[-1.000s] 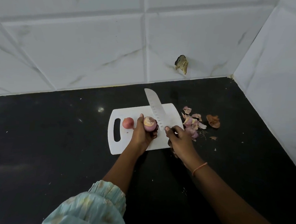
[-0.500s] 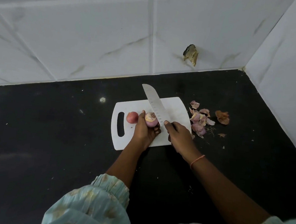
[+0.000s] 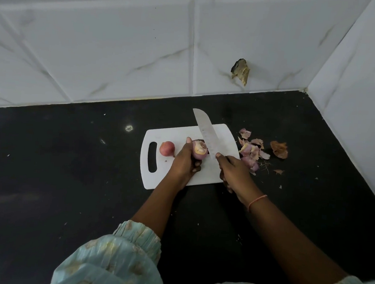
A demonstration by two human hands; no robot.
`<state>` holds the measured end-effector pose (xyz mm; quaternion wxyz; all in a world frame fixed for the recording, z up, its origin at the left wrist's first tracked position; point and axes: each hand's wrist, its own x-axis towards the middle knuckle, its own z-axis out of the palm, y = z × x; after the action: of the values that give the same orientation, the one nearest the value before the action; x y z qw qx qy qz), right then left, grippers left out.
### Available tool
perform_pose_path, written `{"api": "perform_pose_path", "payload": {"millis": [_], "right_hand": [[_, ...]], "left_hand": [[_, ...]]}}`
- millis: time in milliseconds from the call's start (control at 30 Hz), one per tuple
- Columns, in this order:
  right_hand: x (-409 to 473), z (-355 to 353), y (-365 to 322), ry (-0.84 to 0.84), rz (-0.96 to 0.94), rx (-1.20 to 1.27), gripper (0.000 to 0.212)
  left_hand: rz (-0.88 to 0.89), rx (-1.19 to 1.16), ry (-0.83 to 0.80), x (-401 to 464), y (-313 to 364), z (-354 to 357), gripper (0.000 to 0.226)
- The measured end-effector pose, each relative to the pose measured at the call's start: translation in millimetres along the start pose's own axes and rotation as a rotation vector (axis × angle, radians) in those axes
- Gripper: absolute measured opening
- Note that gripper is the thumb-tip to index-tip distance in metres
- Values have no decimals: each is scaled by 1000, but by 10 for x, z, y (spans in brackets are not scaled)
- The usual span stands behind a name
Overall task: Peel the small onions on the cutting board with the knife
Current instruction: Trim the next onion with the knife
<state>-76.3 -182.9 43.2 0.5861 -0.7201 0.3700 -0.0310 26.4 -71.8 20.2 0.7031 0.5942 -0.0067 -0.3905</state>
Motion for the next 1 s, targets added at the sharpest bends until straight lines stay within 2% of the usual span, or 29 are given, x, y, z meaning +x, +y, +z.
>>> {"api": "perform_pose_path", "payload": {"millis": [133, 300, 400, 567, 733, 867, 1000], "right_hand": [[-4, -60, 34, -21, 50, 11, 38], [44, -29, 54, 8, -33, -106, 41], [88, -8, 61, 17, -51, -191, 44], [107, 9, 75, 9, -73, -247, 42], [121, -31, 100, 69, -148, -310, 41], [142, -75, 129, 129, -228, -492, 39], [216, -69, 137, 133, -215, -516, 42]], "left_hand": [[193, 292, 67, 36, 25, -73, 37], [326, 378, 163, 53, -13, -76, 21], [394, 396, 199, 31, -66, -62, 25], [447, 622, 102, -10, -116, -146, 64], [469, 613, 201, 52, -135, -167, 53], [493, 663, 198, 85, -156, -203, 54], [484, 719, 192, 114, -149, -191, 52]]}}
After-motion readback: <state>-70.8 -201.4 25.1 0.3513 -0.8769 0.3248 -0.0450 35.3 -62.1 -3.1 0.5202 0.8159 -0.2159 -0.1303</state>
